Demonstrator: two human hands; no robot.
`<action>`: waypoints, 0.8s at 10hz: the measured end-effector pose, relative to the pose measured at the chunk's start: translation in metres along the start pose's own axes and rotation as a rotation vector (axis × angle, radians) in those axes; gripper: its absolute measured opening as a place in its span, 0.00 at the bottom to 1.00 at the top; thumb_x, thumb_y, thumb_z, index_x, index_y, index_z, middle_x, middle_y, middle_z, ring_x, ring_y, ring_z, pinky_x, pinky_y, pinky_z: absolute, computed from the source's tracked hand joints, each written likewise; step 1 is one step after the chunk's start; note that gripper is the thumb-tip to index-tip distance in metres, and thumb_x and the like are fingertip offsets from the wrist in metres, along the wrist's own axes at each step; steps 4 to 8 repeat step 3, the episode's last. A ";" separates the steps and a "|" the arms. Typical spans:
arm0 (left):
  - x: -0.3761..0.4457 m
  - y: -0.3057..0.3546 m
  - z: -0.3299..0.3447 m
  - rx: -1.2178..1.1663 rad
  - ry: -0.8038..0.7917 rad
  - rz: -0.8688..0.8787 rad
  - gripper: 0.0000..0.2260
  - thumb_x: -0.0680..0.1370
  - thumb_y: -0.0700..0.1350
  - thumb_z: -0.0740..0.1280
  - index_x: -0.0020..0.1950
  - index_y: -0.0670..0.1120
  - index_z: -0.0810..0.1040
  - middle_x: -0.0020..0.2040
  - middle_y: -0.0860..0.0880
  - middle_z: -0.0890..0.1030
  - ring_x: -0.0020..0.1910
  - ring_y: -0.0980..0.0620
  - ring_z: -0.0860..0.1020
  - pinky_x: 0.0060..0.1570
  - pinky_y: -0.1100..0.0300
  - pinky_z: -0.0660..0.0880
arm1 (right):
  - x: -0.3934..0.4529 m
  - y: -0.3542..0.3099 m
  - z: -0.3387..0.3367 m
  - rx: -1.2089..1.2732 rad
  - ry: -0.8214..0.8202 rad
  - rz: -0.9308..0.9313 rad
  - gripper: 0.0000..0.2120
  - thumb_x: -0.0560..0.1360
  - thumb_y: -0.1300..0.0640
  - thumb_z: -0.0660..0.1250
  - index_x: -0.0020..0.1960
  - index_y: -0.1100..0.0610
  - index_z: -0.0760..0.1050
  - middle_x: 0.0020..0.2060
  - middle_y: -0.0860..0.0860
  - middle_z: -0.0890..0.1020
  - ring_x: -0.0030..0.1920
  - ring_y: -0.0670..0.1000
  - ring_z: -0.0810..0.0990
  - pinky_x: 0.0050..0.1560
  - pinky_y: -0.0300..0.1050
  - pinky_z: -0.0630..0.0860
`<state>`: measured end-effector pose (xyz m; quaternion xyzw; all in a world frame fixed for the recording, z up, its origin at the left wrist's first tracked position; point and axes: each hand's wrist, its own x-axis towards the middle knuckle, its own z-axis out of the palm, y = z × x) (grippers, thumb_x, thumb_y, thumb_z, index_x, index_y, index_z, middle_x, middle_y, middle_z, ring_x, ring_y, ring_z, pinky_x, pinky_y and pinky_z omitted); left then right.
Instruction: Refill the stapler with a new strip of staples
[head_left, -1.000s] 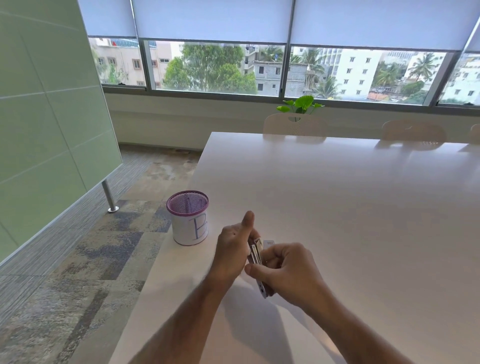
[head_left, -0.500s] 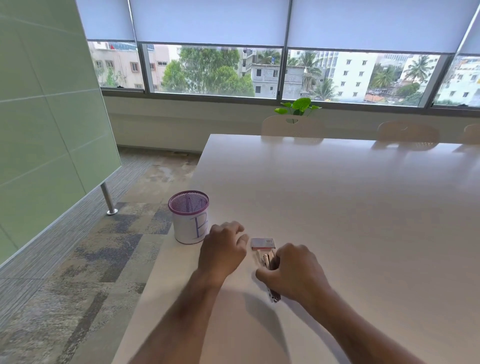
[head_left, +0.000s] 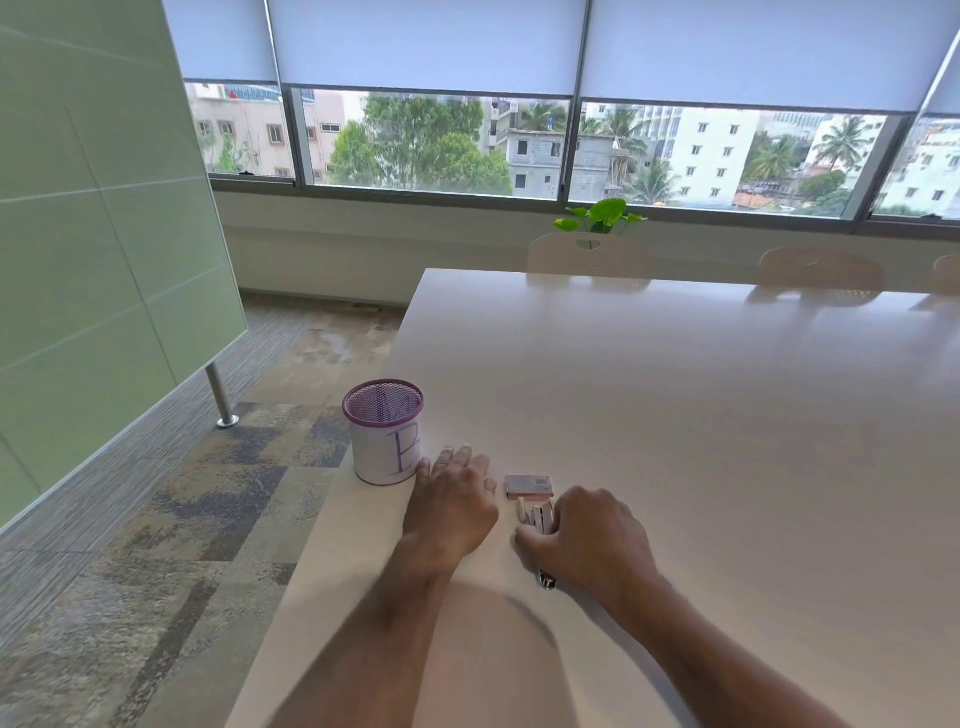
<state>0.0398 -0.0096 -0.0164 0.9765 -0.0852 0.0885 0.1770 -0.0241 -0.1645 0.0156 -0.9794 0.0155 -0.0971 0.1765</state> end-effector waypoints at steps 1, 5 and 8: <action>0.000 0.000 0.000 0.001 0.005 -0.001 0.19 0.82 0.50 0.55 0.72 0.49 0.70 0.77 0.46 0.67 0.77 0.47 0.61 0.76 0.45 0.53 | 0.001 0.001 0.000 -0.003 0.017 -0.001 0.22 0.58 0.39 0.61 0.27 0.60 0.69 0.21 0.52 0.71 0.26 0.56 0.75 0.25 0.40 0.65; 0.000 0.002 0.000 -0.015 0.034 0.003 0.19 0.82 0.50 0.55 0.72 0.50 0.70 0.77 0.47 0.68 0.77 0.47 0.61 0.76 0.46 0.54 | 0.007 0.002 -0.009 -0.034 0.048 0.016 0.32 0.58 0.26 0.60 0.26 0.58 0.72 0.20 0.49 0.72 0.26 0.53 0.74 0.25 0.41 0.62; 0.000 0.002 0.000 -0.015 0.034 0.003 0.19 0.82 0.50 0.55 0.72 0.50 0.70 0.77 0.47 0.68 0.77 0.47 0.61 0.76 0.46 0.54 | 0.007 0.002 -0.009 -0.034 0.048 0.016 0.32 0.58 0.26 0.60 0.26 0.58 0.72 0.20 0.49 0.72 0.26 0.53 0.74 0.25 0.41 0.62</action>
